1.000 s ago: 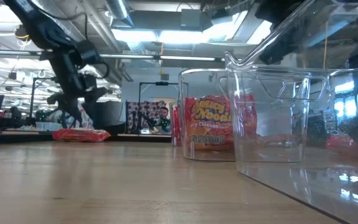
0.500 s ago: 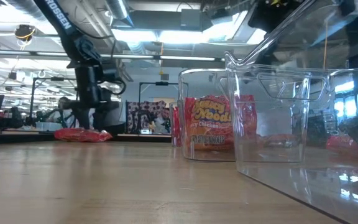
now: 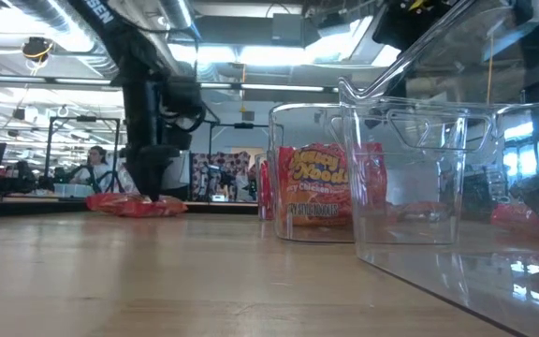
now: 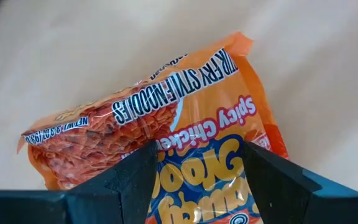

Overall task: Sort Maruchan noodles
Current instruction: Put the orange noodle pack into the middle transparent bin

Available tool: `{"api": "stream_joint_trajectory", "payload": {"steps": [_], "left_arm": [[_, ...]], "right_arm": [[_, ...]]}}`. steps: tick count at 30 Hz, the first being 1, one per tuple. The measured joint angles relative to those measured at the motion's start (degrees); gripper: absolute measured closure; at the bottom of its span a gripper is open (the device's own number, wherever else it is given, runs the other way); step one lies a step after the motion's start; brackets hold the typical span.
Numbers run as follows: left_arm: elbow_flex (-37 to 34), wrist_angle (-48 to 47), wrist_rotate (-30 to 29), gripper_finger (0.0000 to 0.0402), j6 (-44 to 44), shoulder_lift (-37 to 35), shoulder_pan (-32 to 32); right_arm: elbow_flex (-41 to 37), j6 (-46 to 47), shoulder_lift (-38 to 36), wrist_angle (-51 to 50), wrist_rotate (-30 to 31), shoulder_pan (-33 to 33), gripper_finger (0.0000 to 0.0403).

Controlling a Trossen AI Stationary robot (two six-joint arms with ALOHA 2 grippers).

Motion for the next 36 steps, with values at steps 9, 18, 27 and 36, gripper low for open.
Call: {"api": "stream_joint_trajectory", "payload": {"steps": [9, 18, 27, 36], "left_arm": [[0.0, -2.38, -0.42, 0.0173, 7.95, 0.0, -18.71], [-0.6, -3.81, -1.29, 0.0173, 2.1, -7.63, -33.37], [-1.37, -4.41, -2.52, 0.0173, -18.3, -25.38, -36.34], [-14.1, -6.77, -3.01, 0.0173, -41.68, -38.19, -36.31]], "right_arm": [[0.0, 2.32, 0.0, 0.13, -2.0, 0.0, 0.0214], [0.02, 4.73, 0.0, 0.82, -2.0, 0.0, 0.0214], [0.04, 6.19, 0.0, 4.24, -2.02, 0.0, 0.0214], [0.11, 6.59, 0.5, 11.88, -2.02, 0.0, 0.0214]]}}
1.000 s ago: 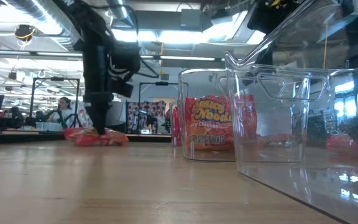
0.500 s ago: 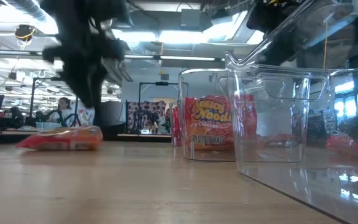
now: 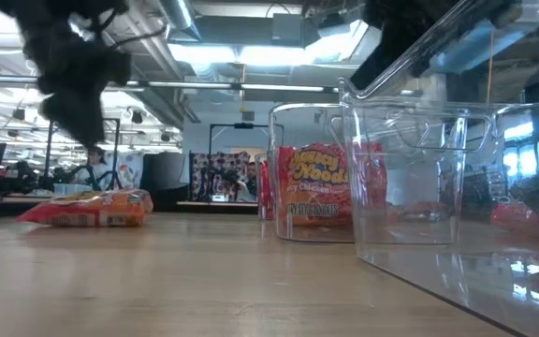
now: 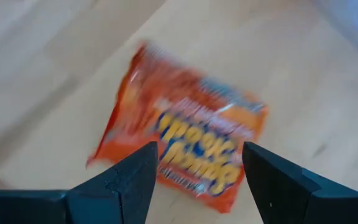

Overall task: Sort Maruchan noodles
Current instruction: Put the orange noodle pack into the middle transparent bin

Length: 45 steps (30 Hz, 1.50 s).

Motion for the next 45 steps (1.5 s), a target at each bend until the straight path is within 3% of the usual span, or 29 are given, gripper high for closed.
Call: {"api": "stream_joint_trajectory", "payload": {"steps": [8, 12, 19, 27, 33, 40, 45], "left_arm": [[-8.56, 12.45, -1.76, 0.0173, -15.01, -2.7, 0.2], [-9.06, 19.86, -6.01, 0.0173, -11.83, -1.74, 0.22], [-9.2, 16.01, -8.07, 0.0173, -10.63, 3.18, 0.61], [-8.97, 27.76, -2.87, 0.0173, 6.63, 13.73, -3.11], [-8.88, 38.16, 0.31, 0.0173, 16.52, 18.79, -6.09], [-5.4, 29.6, 2.12, 0.0173, 18.0, 12.35, -7.52], [-6.57, 21.18, -1.54, 0.0173, 11.32, 2.65, -7.49]], "right_arm": [[5.69, -0.76, 5.44, -0.77, 0.02, 0.0, 0.0214], [9.73, -3.46, 10.6, -0.64, -1.43, 0.0, 0.0214], [14.89, -8.8, 16.76, -1.65, -1.5, 0.02, 0.0214], [20.33, -10.72, 21.63, -2.14, -3.38, 0.02, 0.0214], [28.71, -11.3, 28.51, -6.99, -3.5, 0.0, 0.0214], [36.27, -12.5, 36.35, -9.48, -4.13, 0.0, 0.0214], [40.3, -12.8, 41.04, -8.84, -5.12, 0.0, 0.0214]]}}
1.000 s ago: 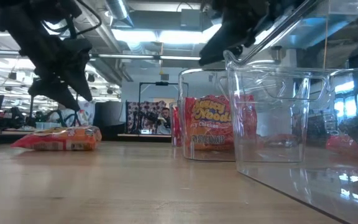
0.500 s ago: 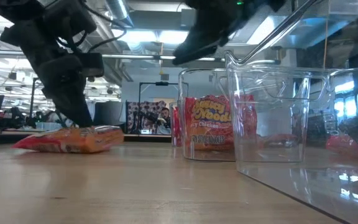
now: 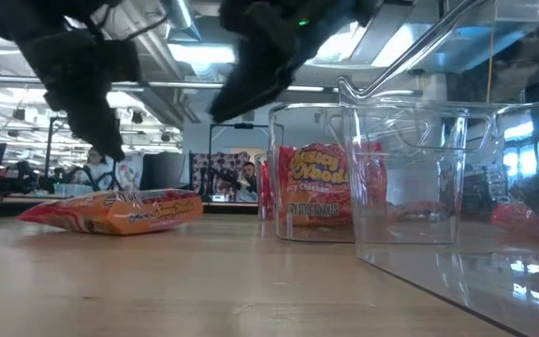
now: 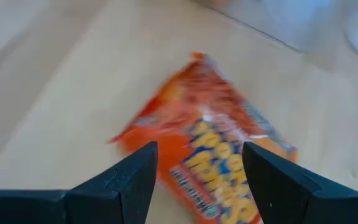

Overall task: Sort Maruchan noodles
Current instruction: Put the orange noodle pack into the middle transparent bin

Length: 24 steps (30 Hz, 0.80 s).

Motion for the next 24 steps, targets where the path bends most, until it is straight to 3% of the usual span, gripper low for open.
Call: {"api": "stream_joint_trajectory", "payload": {"steps": [8, 17, 24], "left_arm": [[-9.25, -0.76, -1.98, 0.0173, -15.67, -11.23, 1.01], [-18.78, 10.57, 0.14, 0.0173, -28.02, -12.18, 0.82], [-21.94, 16.21, 1.79, 0.0165, -30.91, -11.9, 1.08]], "right_arm": [[1.44, -1.6, 3.55, -0.82, 0.23, 0.0, 0.0214], [1.39, -0.86, 8.55, 6.76, -1.92, 0.0, 0.0214], [1.4, 0.37, 11.78, 10.88, -2.3, 0.0, 0.0214]]}}
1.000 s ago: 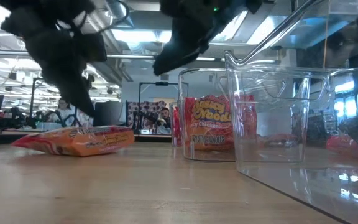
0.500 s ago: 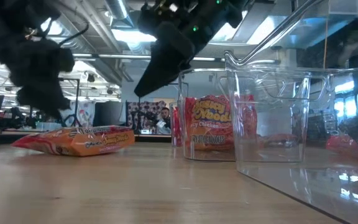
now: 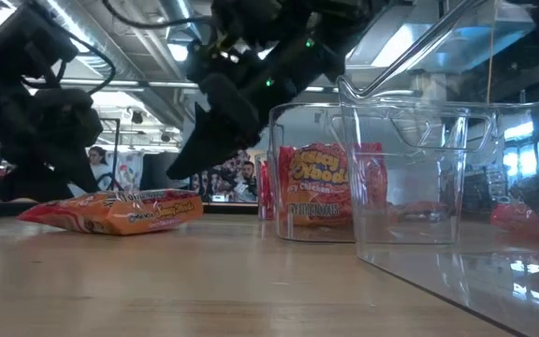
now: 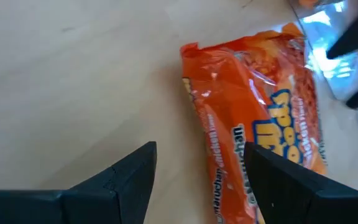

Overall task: Sort Maruchan noodles
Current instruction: Put the orange noodle pack into the middle transparent bin

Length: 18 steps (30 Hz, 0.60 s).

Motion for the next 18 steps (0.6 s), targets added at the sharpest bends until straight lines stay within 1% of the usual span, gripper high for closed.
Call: {"api": "stream_joint_trajectory", "payload": {"steps": [5, 12, 15, 18], "left_arm": [[-0.35, 3.56, 1.28, 0.0164, -0.32, 0.24, 0.0], [-0.4, 5.54, 1.41, 0.0165, -0.59, 5.07, 0.0], [-0.4, 9.09, 1.07, 0.0165, -0.52, 7.57, 0.0], [-0.44, 14.4, 2.29, 0.0165, -0.33, 9.28, 0.0]], "right_arm": [[-0.04, -0.03, 1.62, 1.61, 0.03, 0.0, 0.0214], [-0.02, -0.09, 2.56, 1.53, 1.26, 0.0, 0.0214], [-0.02, -0.14, 2.61, 1.53, 1.49, -0.02, 0.0214], [-0.02, -0.54, 2.61, 1.53, 1.49, -0.04, 0.0214]]}}
